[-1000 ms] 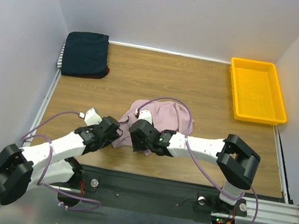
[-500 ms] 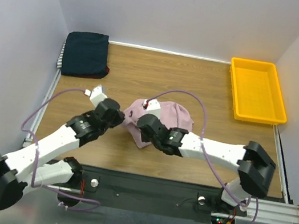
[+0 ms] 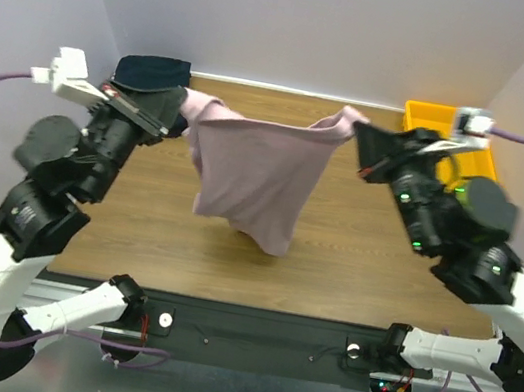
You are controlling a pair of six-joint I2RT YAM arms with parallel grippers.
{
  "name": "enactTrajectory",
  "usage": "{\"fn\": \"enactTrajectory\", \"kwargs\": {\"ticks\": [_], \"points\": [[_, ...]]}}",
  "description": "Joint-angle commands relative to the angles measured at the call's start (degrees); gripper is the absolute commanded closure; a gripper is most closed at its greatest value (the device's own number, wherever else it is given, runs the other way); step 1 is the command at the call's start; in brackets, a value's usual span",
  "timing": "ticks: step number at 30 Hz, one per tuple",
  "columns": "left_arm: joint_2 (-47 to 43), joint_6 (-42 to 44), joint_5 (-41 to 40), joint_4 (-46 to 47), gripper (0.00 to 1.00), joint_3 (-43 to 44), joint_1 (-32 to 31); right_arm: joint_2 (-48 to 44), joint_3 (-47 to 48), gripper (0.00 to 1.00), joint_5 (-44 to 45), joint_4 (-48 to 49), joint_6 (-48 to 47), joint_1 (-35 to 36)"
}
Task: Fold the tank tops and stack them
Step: Flatten the tank top out
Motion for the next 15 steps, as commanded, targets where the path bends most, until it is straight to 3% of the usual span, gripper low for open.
{"fn": "enactTrajectory", "kwargs": {"ticks": [1, 8, 15], "points": [[1.8, 4.4, 3.4, 2.3, 1.0, 10.3, 0.1, 0.2, 6.9, 1.0, 1.3, 1.3, -7.3, -0.1], [5.2, 4.8, 4.0, 3.8, 1.0, 17.1, 0.1, 2.8, 14.3, 1.0, 0.5, 1.5, -10.8, 0.0], [8.2, 3.5, 4.5, 5.2, 1.0, 11.1, 0.2, 6.4, 12.1, 1.0, 4.4, 1.6, -11.6, 0.0]]}}
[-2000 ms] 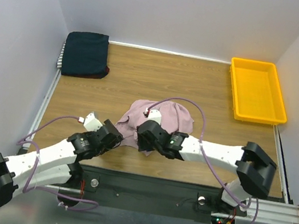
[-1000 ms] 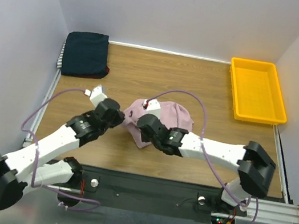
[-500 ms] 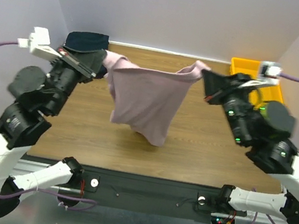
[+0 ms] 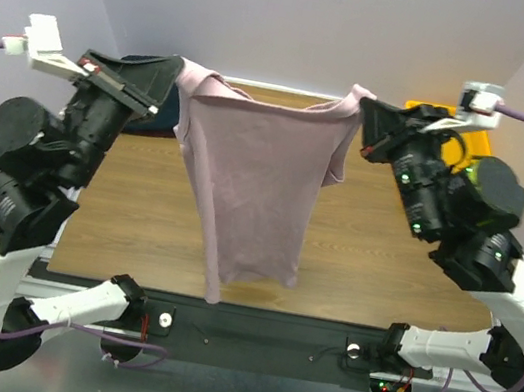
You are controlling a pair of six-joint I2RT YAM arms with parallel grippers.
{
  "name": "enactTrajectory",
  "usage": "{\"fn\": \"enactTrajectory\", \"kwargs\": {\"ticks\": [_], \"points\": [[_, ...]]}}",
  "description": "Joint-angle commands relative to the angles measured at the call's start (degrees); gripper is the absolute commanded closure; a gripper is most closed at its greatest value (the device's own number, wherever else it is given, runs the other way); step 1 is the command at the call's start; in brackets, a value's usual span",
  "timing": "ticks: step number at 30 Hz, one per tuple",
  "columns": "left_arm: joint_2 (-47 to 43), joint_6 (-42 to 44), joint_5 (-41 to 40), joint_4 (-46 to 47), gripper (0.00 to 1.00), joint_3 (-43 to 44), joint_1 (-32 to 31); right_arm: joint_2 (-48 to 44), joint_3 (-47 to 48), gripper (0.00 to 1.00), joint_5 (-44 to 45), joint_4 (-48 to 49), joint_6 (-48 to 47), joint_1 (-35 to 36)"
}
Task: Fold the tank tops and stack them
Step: Flatten the tank top out
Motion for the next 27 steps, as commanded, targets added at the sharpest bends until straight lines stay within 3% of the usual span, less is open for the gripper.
{"fn": "enactTrajectory", "kwargs": {"ticks": [1, 3, 6, 7, 9, 10, 11, 15, 19, 22, 23, 24, 27], "points": [[3.2, 0.1, 0.3, 3.7, 1.0, -5.1, 0.3, 2.8, -1.1, 1.0, 4.8, 1.0, -2.5, 0.0], [6.2, -1.4, 2.8, 5.6, 1.0, -12.1, 1.9, 5.8, -3.4, 0.99, 11.1, 1.0, -3.9, 0.0], [9.5, -4.1, 9.1, 8.3, 1.0, -18.0, 6.6, 9.1, -7.1, 0.99, 12.2, 1.0, -2.6, -4.1], [10.7, -4.6, 10.3, 9.6, 1.0, -20.0, 8.0, 10.0, -8.8, 0.99, 9.9, 0.9, -1.0, -6.8], [15.3, -5.6, 12.5, 13.6, 1.0, -24.4, 10.8, 12.2, -11.6, 0.99, -2.9, 0.4, 3.5, -14.0], [17.1, -5.5, 13.5, 14.8, 1.0, -25.2, 13.1, 13.6, -12.9, 0.99, -7.7, 0.1, 7.4, -21.8], [19.3, -5.6, 14.2, 15.3, 1.0, -25.2, 14.3, 15.3, -12.8, 0.99, -11.5, -0.3, 8.6, -25.1], [35.1, -4.3, 18.0, 15.4, 1.0, -18.2, 18.2, 30.8, -6.9, 0.99, -25.2, -0.5, 11.1, -34.6], [46.7, -1.9, 17.9, 13.2, 1.0, -7.6, 20.3, 41.8, 1.4, 0.99, -30.1, -1.4, 14.3, -39.7], [54.3, -0.8, 19.0, 8.7, 1.0, -0.2, 22.1, 46.5, 6.9, 0.91, -35.4, -3.5, 17.7, -43.5], [56.2, -0.6, 20.0, 8.4, 0.9, 0.7, 22.5, 48.5, 8.5, 0.85, -36.4, -4.9, 18.1, -43.9], [56.4, -0.6, 20.8, 8.2, 0.58, 0.4, 23.0, 48.7, 8.5, 0.63, -36.5, -5.4, 18.2, -44.1], [52.9, 0.1, 20.3, 10.6, 0.22, -4.8, 22.7, 46.6, 4.7, 0.28, -35.1, -6.1, 17.5, -44.2]]}}
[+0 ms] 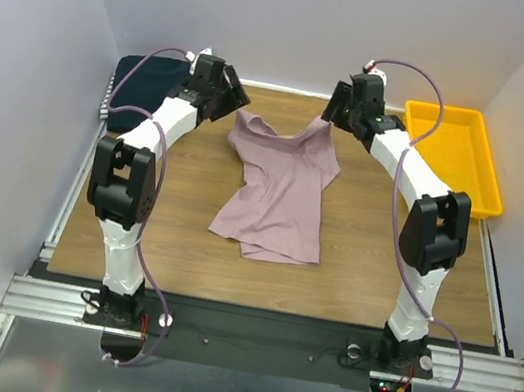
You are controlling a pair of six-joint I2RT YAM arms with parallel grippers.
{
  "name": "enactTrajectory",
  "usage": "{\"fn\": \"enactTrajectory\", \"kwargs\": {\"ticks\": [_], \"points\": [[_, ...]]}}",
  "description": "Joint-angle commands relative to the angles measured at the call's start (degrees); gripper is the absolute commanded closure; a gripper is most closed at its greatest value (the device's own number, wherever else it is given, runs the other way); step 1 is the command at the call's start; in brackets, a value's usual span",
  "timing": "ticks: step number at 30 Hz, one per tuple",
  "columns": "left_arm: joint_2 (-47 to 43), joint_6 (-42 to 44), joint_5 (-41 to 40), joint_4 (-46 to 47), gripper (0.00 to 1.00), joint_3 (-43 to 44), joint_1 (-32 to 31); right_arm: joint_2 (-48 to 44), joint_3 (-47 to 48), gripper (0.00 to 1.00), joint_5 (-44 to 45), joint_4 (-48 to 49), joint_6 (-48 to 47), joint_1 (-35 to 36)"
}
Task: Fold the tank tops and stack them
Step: Flatten the tank top out
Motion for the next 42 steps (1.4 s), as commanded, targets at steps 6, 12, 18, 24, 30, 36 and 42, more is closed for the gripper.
{"fn": "enactTrajectory", "kwargs": {"ticks": [6, 12, 18, 24, 30, 36, 42], "points": [[-19.2, 0.9, -2.2, 6.2, 0.08, -20.0, -0.9, -17.4, -13.4, 0.2, 1.5, -0.7, 2.5, -0.3], [-30.4, -1.2, -6.1, 10.2, 0.19, -40.3, -7.7, -31.1, -37.6, 0.39, -3.1, -0.8, 5.3, 0.4], [-36.4, -5.8, -12.7, 9.3, 0.36, -53.5, -15.9, -45.5, -58.9, 0.63, -7.4, -0.2, 9.9, 2.1], [-40.2, -11.3, -14.4, 10.1, 0.38, -59.8, -18.1, -50.2, -67.0, 0.64, -10.3, 0.3, 14.2, 7.1], [-41.4, -11.5, -13.8, 10.4, 0.37, -60.4, -19.1, -47.4, -71.0, 0.59, -10.3, 4.5, 18.0, 12.3], [-40.5, -11.4, -12.4, 10.8, 0.37, -61.1, -19.2, -45.4, -71.7, 0.57, -11.5, 6.5, 19.3, 13.7], [-41.6, -11.4, -10.9, 10.9, 0.37, -61.6, -19.7, -42.4, -71.7, 0.57, -12.1, 9.1, 20.0, 14.3]]}}
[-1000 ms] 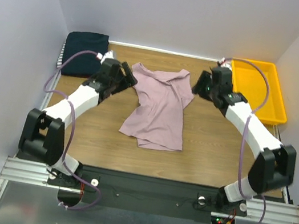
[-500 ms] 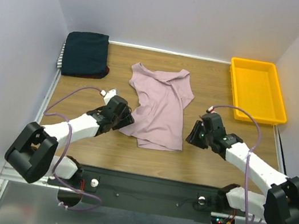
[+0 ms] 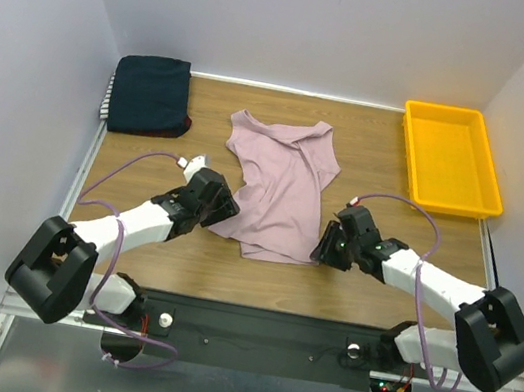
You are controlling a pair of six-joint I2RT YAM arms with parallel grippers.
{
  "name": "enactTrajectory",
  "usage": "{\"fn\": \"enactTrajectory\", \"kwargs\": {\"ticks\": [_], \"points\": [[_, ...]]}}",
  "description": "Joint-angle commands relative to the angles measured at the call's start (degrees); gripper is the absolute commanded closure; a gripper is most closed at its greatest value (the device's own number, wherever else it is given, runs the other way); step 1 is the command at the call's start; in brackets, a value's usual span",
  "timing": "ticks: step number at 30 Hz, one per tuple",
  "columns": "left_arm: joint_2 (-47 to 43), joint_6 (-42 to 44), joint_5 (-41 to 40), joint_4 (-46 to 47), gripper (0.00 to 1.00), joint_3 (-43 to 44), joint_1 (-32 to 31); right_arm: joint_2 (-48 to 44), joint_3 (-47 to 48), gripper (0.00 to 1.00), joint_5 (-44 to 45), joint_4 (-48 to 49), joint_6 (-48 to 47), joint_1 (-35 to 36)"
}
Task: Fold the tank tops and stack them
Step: Flatten the tank top out
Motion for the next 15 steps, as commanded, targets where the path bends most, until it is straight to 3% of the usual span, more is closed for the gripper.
{"fn": "enactTrajectory", "kwargs": {"ticks": [1, 7, 12, 15], "points": [[-2.2, -0.4, 0.9, 1.1, 0.37, -1.3, -0.8, 2.1, 0.2, 0.57, -1.2, 5.0, 1.4, 0.9], [-3.8, -1.5, 1.6, 0.0, 0.41, -3.0, -4.7, 3.2, 1.2, 0.86, 0.2, 5.5, 1.1, 1.1], [-4.4, -4.2, -0.3, -2.2, 0.5, -4.3, -9.6, 2.8, 5.8, 0.98, 6.1, 2.3, 0.7, 1.1], [-5.2, -4.9, -0.6, -2.8, 0.5, -4.8, -11.3, 3.0, 8.5, 0.99, 7.5, 0.7, 0.5, 1.1]]}}
